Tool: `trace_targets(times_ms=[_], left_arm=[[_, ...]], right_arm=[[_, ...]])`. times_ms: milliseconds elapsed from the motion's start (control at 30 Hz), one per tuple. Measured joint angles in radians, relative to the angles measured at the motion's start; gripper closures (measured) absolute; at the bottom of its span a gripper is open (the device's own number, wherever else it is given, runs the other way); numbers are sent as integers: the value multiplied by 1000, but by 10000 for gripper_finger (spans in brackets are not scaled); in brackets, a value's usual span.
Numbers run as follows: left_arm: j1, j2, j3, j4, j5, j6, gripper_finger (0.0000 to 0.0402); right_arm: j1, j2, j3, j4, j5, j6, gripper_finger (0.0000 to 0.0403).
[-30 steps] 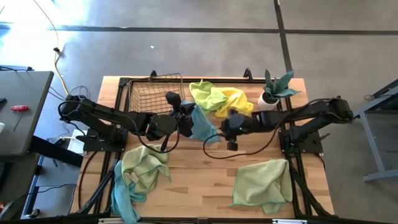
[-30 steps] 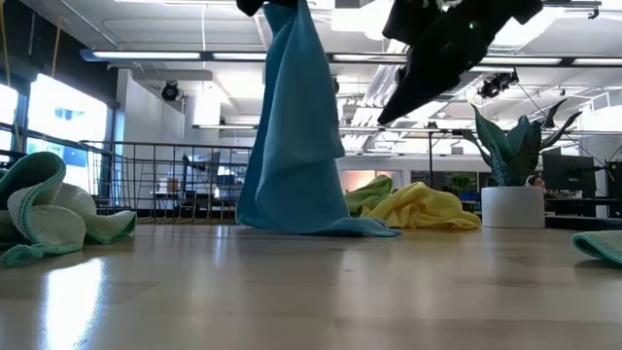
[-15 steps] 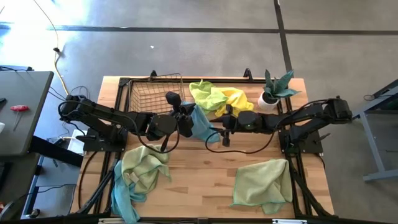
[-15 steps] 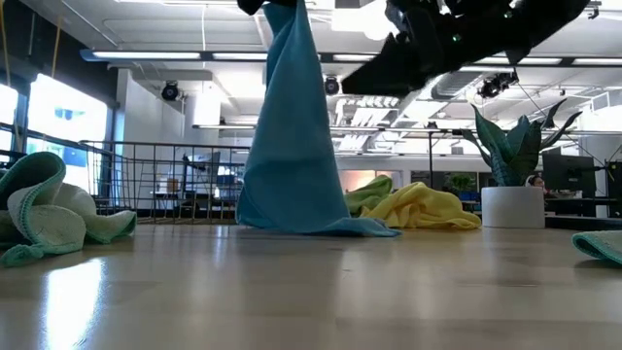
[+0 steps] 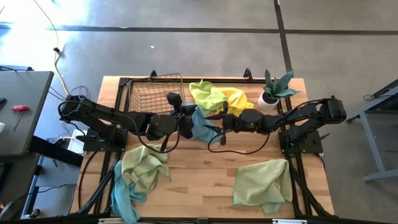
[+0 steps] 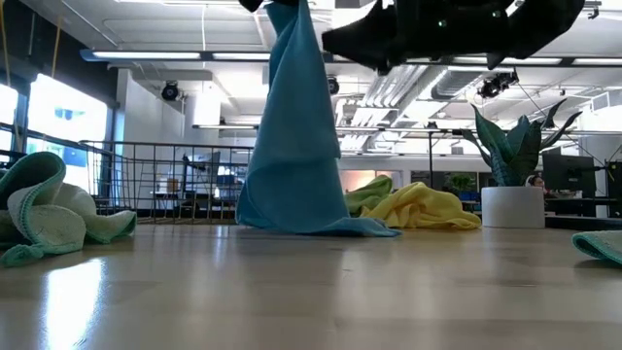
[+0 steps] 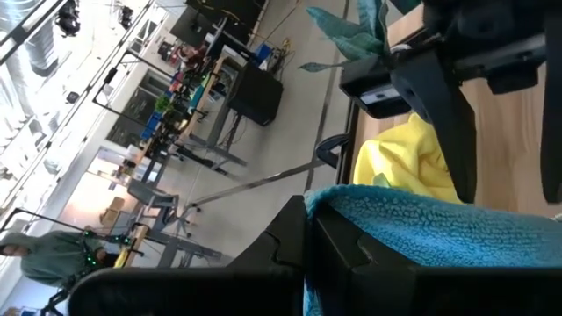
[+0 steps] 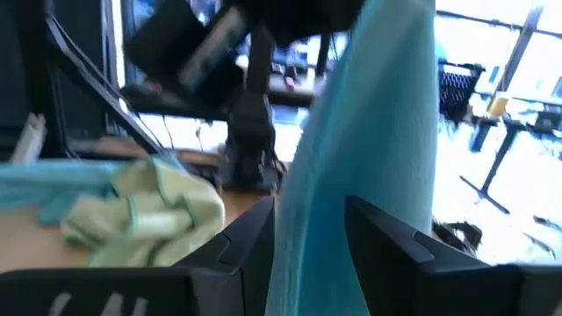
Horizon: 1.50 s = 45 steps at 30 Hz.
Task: Fold microfiber towels
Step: Fold the right blue towel
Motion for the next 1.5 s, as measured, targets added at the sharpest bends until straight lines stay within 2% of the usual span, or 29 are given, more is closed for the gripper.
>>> trace_targets(times_ms=[133, 433, 700, 967, 1233, 1500], left_arm=[[0, 0, 0, 0, 0, -5, 401], [-4, 0, 0, 0, 1, -7, 401], [-19, 0, 0, 0, 0, -7, 401], [-18, 0, 0, 0, -3, -7, 401], [-18, 0, 0, 0, -4, -7, 401], [-18, 0, 0, 0, -4, -7, 401]], right_arm=[[-19, 0, 1, 63, -55, 11, 269], [-50, 53, 97, 35, -121, 55, 269], [-53, 104, 123, -50, -197, 101, 269], [-37, 105, 124, -228, -252, 161, 269], [8, 105, 124, -386, -254, 162, 269], [37, 105, 124, -406, -236, 161, 273]])
